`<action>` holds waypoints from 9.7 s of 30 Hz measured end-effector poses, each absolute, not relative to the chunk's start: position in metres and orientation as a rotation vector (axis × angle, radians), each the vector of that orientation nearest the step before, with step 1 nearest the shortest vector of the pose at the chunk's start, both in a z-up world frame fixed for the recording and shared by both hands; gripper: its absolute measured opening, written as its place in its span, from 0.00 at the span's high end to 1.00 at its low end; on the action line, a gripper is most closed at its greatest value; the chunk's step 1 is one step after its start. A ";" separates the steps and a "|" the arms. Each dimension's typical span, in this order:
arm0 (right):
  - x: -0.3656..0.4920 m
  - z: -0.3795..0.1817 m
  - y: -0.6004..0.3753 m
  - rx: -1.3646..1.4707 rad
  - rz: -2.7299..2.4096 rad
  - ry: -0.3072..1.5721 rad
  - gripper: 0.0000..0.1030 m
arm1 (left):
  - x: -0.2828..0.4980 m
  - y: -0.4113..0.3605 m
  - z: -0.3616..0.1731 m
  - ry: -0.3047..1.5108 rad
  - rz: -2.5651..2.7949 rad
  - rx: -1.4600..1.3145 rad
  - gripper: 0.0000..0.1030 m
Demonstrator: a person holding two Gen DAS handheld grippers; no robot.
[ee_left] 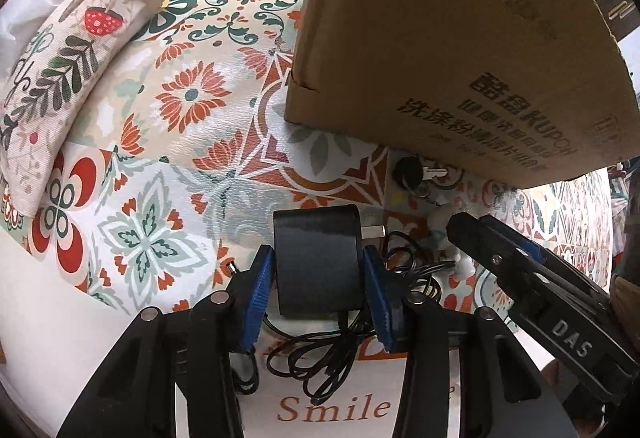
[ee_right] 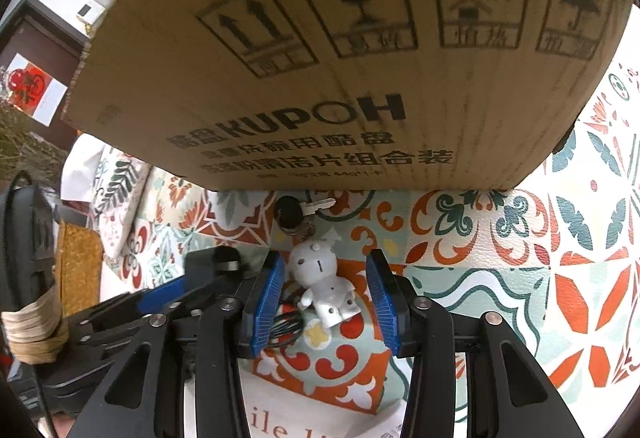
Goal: Organize rigid objects
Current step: 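Grasp the black power adapter with the left tool while the right tool grasps the white figurine, then lift the adapter and figurine and carry both over the cardboard box, then open both tools to drop the adapter and figurine into the box, then grasp the black bike light with the left tool while the right tool grasps the white charger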
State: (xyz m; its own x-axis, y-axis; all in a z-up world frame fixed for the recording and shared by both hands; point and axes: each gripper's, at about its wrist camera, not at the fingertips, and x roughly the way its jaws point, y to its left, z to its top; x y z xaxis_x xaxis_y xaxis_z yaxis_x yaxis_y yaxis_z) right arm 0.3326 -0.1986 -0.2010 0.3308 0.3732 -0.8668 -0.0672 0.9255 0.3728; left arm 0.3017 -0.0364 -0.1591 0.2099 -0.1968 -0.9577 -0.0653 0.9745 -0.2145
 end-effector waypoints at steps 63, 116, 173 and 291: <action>0.251 -0.035 -0.198 0.125 0.217 0.739 0.73 | 0.242 -0.034 0.010 0.821 -0.195 -0.123 0.61; 0.352 -0.005 -0.220 0.107 0.168 0.718 0.73 | 0.370 -0.071 0.045 0.756 -0.230 -0.031 0.61; 0.278 -0.030 -0.202 0.087 0.049 0.707 0.69 | 0.274 -0.035 0.025 0.740 -0.159 0.022 0.53; 0.176 -0.203 -0.212 0.245 -0.327 0.847 0.05 | 0.183 0.011 -0.163 0.964 0.109 -0.088 0.29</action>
State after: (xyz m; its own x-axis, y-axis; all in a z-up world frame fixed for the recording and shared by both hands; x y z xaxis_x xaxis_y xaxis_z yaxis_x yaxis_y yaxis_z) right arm 0.1759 -0.2119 -0.2034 0.6172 -0.1848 -0.7648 0.3773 0.9225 0.0817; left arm 0.1832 0.0106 -0.1630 0.5657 0.0537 -0.8229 -0.1319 0.9909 -0.0260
